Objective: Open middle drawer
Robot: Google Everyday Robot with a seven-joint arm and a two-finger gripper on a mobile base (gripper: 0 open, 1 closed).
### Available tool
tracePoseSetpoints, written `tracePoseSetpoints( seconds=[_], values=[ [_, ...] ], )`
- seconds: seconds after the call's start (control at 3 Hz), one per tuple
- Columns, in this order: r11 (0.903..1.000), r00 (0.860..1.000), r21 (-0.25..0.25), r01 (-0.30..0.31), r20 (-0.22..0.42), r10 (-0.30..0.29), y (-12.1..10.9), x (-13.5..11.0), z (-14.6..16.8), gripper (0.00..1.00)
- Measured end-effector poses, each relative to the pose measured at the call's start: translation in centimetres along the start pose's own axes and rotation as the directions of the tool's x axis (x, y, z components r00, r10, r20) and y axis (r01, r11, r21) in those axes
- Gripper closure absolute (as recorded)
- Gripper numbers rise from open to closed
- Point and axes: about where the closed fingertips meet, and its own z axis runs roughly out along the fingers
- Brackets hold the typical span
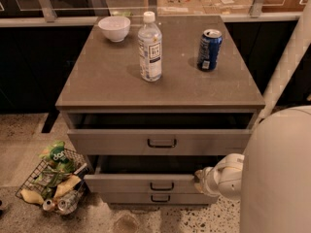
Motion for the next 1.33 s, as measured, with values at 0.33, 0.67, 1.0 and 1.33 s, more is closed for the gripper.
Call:
tracePoseSetpoints(
  seconds=[0.33,0.67,1.0,1.33],
  values=[
    [1.0000,1.000,0.000,0.000,0.000,0.000,0.00,0.00,0.00,0.82],
    [1.0000,1.000,0.000,0.000,0.000,0.000,0.00,0.00,0.00,0.58],
    [1.0000,1.000,0.000,0.000,0.000,0.000,0.00,-0.01,0.01,0.36],
    [1.0000,1.000,0.000,0.000,0.000,0.000,0.00,-0.01,0.01,0.12]
  ],
)
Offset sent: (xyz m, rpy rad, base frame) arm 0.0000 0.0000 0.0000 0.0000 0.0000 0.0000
